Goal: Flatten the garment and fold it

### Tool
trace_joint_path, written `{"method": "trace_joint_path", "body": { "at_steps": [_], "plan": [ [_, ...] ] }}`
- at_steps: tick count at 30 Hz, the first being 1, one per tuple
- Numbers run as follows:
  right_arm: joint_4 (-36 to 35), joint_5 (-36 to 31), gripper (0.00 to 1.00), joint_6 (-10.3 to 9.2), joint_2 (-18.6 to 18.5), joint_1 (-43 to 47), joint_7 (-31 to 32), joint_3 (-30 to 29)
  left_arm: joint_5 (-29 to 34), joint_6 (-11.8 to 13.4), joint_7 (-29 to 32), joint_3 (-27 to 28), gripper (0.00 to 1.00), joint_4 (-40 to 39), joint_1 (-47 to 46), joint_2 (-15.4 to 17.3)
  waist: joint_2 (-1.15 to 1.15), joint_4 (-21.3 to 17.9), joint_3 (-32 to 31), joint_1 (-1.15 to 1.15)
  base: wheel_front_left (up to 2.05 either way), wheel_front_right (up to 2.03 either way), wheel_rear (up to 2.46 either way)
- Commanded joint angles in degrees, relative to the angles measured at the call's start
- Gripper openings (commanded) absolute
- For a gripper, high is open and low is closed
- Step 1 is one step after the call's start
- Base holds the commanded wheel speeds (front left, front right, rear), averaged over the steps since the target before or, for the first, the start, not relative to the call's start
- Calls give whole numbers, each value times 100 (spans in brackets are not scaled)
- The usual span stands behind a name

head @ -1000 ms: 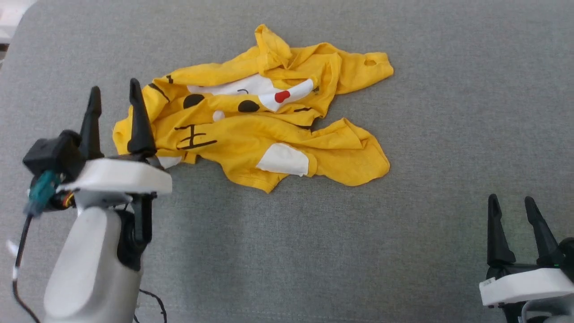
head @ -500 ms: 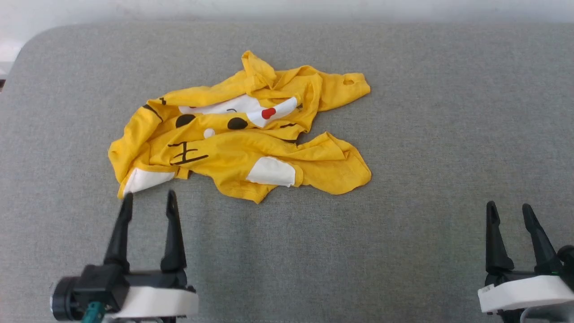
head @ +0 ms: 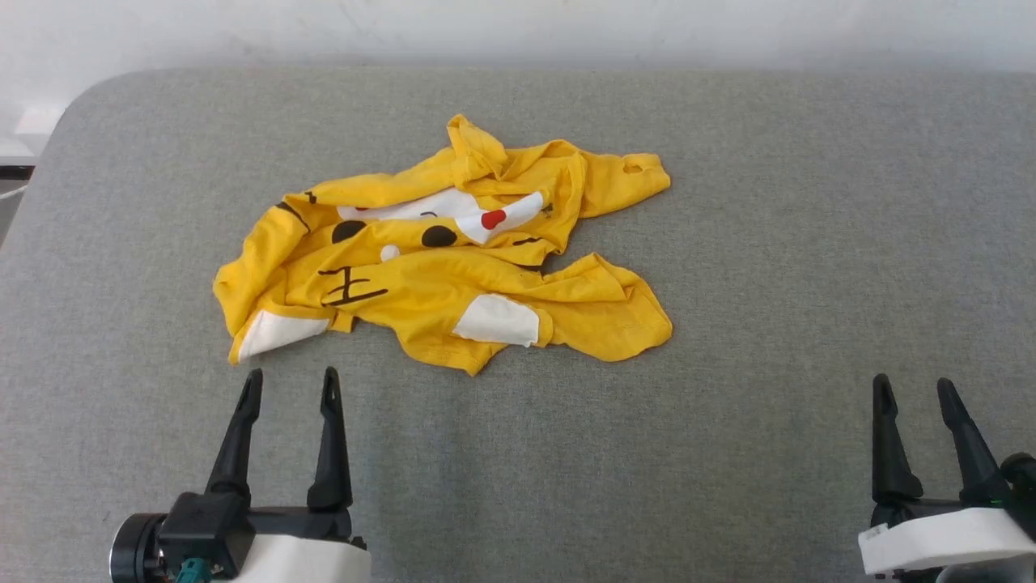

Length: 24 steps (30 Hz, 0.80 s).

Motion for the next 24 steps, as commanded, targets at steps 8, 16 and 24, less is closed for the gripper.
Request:
{"method": "trace_joint_path", "body": {
  "at_steps": [8, 16, 24],
  "plan": [
    [-464, -345, 100, -5, 12, -634, 668, 367, 69, -58, -27, 46, 100, -38, -133, -101, 0, 162, 210, 0, 0, 0, 0],
    [-510, -590, 100, -5, -219, -1904, 2647, 1071, 52, -108, -27, -64, 100, -15, -363, -147, 0, 437, 455, 0, 0, 0, 0],
    [154, 166, 100, -5, -797, -2812, 4302, 1610, 28, -135, -27, -215, 100, 5, -538, -163, 0, 708, 647, 0, 0, 0, 0]
  ]
}}
